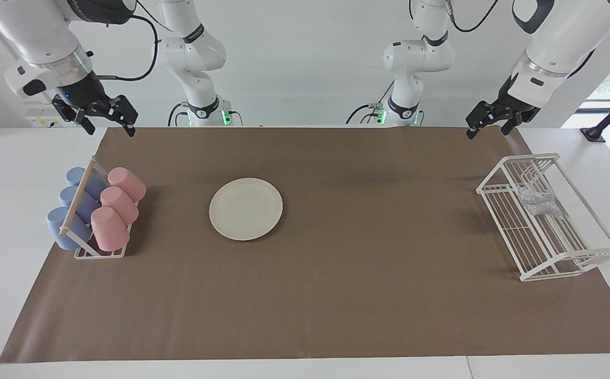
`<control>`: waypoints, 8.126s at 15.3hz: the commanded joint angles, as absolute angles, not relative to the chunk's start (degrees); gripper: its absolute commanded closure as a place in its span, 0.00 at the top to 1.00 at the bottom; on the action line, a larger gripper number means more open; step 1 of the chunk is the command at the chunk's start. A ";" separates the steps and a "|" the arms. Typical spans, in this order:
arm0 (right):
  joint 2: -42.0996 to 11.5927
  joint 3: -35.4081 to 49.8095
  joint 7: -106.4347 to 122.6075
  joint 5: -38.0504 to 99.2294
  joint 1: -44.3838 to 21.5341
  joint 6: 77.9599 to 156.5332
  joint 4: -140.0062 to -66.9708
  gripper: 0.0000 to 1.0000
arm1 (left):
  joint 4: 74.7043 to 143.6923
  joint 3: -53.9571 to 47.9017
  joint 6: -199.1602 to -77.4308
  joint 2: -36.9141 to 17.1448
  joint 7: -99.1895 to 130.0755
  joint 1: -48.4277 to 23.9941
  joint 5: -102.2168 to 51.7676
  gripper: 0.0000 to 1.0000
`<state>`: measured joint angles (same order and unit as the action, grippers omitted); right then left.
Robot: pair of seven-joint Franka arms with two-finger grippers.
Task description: Wipe plate with sponge
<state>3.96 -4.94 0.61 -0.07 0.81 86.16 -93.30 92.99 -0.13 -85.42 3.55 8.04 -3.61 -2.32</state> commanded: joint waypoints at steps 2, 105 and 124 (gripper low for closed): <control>5.19 -4.57 1.32 -0.53 1.05 86.13 -94.66 1.00 | 92.64 -0.09 -85.34 3.69 8.61 -3.43 -2.99 1.00; -8.00 0.88 -122.17 6.33 -38.85 99.23 -88.24 1.00 | 135.52 0.88 -94.31 8.87 -35.42 -10.98 -87.71 0.00; -5.81 1.49 -122.08 10.28 -39.54 108.27 -94.73 1.00 | 135.62 0.88 -92.99 8.96 -35.42 -12.22 -88.42 0.00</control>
<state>-8.00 0.82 -121.02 9.03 -39.31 104.75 -90.14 133.85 0.31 -93.33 7.48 -34.35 -11.76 -86.99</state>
